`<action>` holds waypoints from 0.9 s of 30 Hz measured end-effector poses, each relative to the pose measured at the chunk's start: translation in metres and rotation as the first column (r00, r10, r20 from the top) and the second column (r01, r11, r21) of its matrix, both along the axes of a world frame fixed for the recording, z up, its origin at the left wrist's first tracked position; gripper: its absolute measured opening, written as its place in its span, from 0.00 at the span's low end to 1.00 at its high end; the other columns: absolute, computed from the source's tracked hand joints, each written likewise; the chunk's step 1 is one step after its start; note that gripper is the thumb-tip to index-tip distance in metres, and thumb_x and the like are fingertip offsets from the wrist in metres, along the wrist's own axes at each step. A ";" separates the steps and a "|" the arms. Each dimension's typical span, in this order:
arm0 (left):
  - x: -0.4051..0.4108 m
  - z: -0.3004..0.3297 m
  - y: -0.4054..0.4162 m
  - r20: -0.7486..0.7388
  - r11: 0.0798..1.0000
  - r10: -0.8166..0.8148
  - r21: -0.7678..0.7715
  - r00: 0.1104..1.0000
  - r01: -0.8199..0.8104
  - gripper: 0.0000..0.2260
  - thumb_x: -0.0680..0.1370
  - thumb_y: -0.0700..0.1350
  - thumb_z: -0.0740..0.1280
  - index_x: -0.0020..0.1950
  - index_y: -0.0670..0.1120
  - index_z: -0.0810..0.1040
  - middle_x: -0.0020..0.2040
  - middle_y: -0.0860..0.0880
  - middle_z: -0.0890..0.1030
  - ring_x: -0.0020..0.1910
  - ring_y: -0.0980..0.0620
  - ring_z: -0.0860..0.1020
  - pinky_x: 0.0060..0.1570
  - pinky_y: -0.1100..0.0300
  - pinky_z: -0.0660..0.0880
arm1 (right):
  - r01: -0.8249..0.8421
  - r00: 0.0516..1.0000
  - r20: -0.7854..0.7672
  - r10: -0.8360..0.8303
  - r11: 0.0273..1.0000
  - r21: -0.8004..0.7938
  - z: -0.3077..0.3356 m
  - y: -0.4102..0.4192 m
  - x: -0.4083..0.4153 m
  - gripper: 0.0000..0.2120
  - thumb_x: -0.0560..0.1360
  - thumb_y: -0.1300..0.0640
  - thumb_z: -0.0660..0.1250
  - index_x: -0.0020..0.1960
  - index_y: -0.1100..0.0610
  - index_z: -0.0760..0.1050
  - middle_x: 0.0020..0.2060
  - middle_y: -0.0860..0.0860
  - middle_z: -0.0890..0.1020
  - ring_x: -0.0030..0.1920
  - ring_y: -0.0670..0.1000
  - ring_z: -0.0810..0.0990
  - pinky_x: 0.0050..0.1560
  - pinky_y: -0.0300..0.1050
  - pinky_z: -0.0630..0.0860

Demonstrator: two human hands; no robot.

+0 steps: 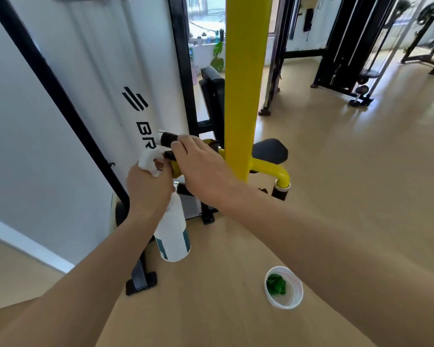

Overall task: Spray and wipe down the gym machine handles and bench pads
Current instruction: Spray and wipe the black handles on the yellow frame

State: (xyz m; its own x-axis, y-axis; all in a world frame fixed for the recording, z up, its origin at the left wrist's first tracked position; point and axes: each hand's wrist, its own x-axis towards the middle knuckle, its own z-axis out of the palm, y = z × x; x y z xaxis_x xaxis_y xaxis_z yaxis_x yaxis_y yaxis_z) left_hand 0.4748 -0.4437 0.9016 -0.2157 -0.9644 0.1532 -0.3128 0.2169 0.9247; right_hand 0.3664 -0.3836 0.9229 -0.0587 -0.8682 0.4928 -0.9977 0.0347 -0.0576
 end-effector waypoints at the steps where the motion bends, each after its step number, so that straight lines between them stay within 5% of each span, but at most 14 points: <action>1: -0.002 0.000 0.012 0.005 1.000 0.017 -0.010 1.000 -0.017 0.09 0.80 0.45 0.66 0.46 0.40 0.80 0.39 0.40 0.82 0.35 0.43 0.82 0.36 0.51 0.79 | -0.037 0.998 0.047 0.037 0.999 -0.013 0.000 0.013 -0.002 0.20 0.71 0.68 0.70 0.62 0.60 0.73 0.61 0.56 0.76 0.62 0.56 0.76 0.56 0.48 0.79; 5: -0.013 0.003 0.071 -0.018 1.000 0.020 -0.004 1.000 -0.020 0.09 0.80 0.44 0.67 0.41 0.47 0.79 0.34 0.45 0.80 0.34 0.45 0.80 0.37 0.48 0.80 | -0.172 0.924 0.355 0.139 0.983 0.062 -0.004 0.069 -0.024 0.23 0.71 0.63 0.72 0.65 0.59 0.71 0.57 0.54 0.77 0.54 0.55 0.78 0.48 0.51 0.80; 8: -0.025 -0.004 0.121 -0.035 0.999 -0.047 -0.021 0.998 0.046 0.09 0.81 0.46 0.68 0.41 0.51 0.80 0.33 0.47 0.81 0.32 0.52 0.81 0.34 0.54 0.79 | -0.250 0.667 0.733 0.135 0.967 0.050 -0.017 0.114 -0.045 0.18 0.69 0.63 0.72 0.57 0.57 0.72 0.45 0.50 0.77 0.46 0.52 0.78 0.43 0.50 0.79; 12: -0.058 -0.019 0.167 0.015 0.995 -0.098 0.013 0.995 0.098 0.09 0.81 0.46 0.68 0.41 0.50 0.80 0.30 0.47 0.80 0.27 0.57 0.78 0.28 0.61 0.76 | -0.184 0.501 0.865 -0.007 0.976 0.114 -0.024 0.161 -0.090 0.21 0.73 0.62 0.71 0.64 0.53 0.70 0.49 0.52 0.78 0.48 0.52 0.79 0.43 0.44 0.79; 14: -0.085 -0.024 0.189 0.028 0.987 -0.158 0.030 0.987 0.157 0.09 0.80 0.47 0.69 0.42 0.46 0.81 0.30 0.47 0.80 0.27 0.57 0.77 0.30 0.64 0.75 | -0.124 0.321 0.945 -0.064 0.986 0.109 -0.022 0.182 -0.122 0.19 0.74 0.61 0.72 0.61 0.50 0.71 0.50 0.51 0.78 0.50 0.52 0.79 0.46 0.44 0.79; 17: -0.130 -0.028 0.212 0.035 0.971 -0.229 0.082 0.973 0.226 0.10 0.79 0.49 0.70 0.43 0.45 0.82 0.31 0.45 0.81 0.30 0.51 0.79 0.37 0.58 0.77 | 0.067 0.077 0.987 -0.139 0.989 0.134 -0.024 0.199 -0.174 0.20 0.70 0.54 0.75 0.59 0.52 0.72 0.50 0.53 0.80 0.51 0.55 0.81 0.50 0.52 0.82; 21: -0.192 -0.029 0.223 0.002 0.956 -0.259 0.142 0.966 0.256 0.09 0.80 0.49 0.69 0.46 0.45 0.83 0.34 0.43 0.81 0.32 0.49 0.79 0.39 0.54 0.78 | 0.146 -0.241 0.957 -0.160 0.969 0.199 -0.033 0.206 -0.233 0.40 0.56 0.44 0.78 0.64 0.58 0.73 0.55 0.59 0.83 0.51 0.59 0.84 0.44 0.54 0.83; 24: -0.238 -0.036 0.224 0.005 0.948 -0.270 0.176 0.963 0.265 0.09 0.81 0.50 0.68 0.42 0.48 0.80 0.35 0.44 0.81 0.33 0.50 0.79 0.37 0.58 0.77 | 0.155 -0.369 0.918 -0.146 0.964 0.215 -0.041 0.204 -0.270 0.34 0.59 0.45 0.77 0.61 0.60 0.77 0.49 0.60 0.83 0.44 0.58 0.84 0.39 0.52 0.81; 27: -0.277 -0.048 0.219 0.042 0.946 -0.261 0.208 0.964 0.247 0.13 0.81 0.51 0.67 0.41 0.46 0.80 0.36 0.44 0.82 0.34 0.52 0.78 0.35 0.61 0.73 | 0.168 -0.391 0.907 -0.156 0.957 0.237 -0.054 0.193 -0.302 0.33 0.61 0.45 0.75 0.61 0.59 0.77 0.48 0.59 0.83 0.45 0.59 0.83 0.41 0.53 0.82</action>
State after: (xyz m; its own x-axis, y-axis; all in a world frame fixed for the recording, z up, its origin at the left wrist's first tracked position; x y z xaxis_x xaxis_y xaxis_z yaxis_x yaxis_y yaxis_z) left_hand 0.1976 -0.2244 0.8532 -0.4607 -0.8855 -0.0599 -0.3347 0.1108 0.9358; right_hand 0.0647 -0.1910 0.8689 -0.5692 -0.7004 -0.4306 0.4481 0.1748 -0.8767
